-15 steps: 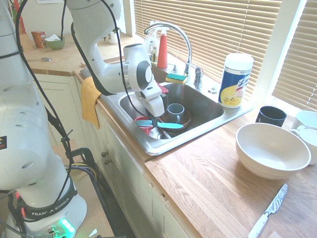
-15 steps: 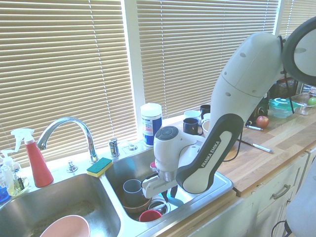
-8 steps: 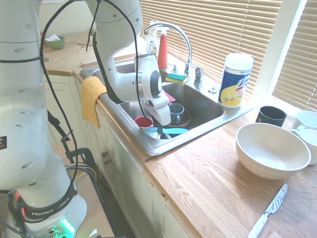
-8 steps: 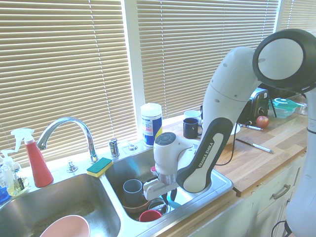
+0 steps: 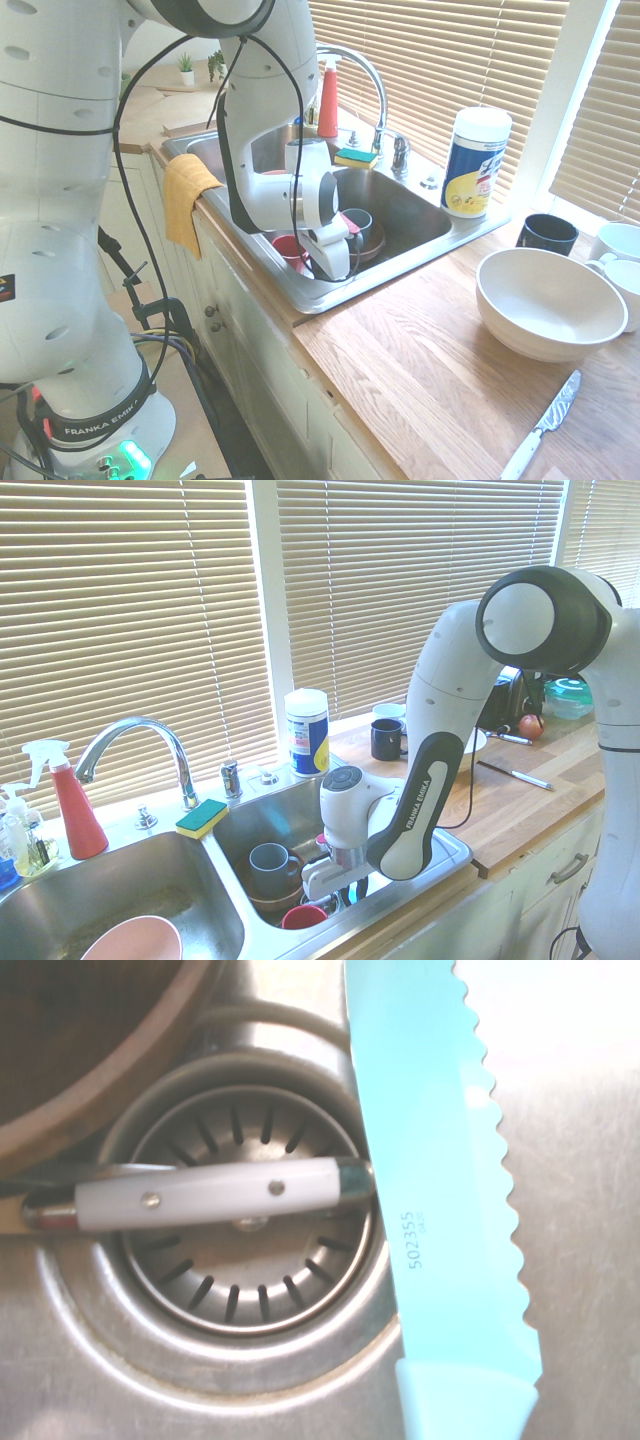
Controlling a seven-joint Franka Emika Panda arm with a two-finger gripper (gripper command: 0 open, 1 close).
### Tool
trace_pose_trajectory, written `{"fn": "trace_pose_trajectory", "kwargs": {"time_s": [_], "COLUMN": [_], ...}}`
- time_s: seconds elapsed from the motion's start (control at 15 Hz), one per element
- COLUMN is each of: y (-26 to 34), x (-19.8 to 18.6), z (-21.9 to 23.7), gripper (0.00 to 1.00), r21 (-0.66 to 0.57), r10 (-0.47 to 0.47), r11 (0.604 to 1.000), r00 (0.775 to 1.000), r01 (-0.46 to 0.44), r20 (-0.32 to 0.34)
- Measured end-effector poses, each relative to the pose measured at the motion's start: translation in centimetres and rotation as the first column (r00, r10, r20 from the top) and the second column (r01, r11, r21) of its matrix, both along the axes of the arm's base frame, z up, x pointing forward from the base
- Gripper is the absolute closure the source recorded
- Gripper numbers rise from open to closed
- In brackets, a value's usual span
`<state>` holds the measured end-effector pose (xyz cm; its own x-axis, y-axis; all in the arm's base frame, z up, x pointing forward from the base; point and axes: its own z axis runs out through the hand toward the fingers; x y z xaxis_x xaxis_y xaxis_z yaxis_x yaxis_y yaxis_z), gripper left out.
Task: Put the knife into the sink
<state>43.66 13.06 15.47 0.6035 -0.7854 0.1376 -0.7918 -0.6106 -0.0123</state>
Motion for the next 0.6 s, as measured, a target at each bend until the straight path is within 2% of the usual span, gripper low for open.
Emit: {"fn": "trace_pose_trajectory", "kwargs": {"time_s": [0.4, 0.6], "y": [-0.6, 0.3], "x": [0.3, 1.2], "z": [0.2, 3.5], "gripper": [0.0, 0.0], "r21": [0.007, 0.02], "r10": [-0.01, 0.0], "r11": [1.0, 1.0], "r00": [1.0, 1.0], "r01": [0.009, -0.001], "r20": [0.009, 0.022]}}
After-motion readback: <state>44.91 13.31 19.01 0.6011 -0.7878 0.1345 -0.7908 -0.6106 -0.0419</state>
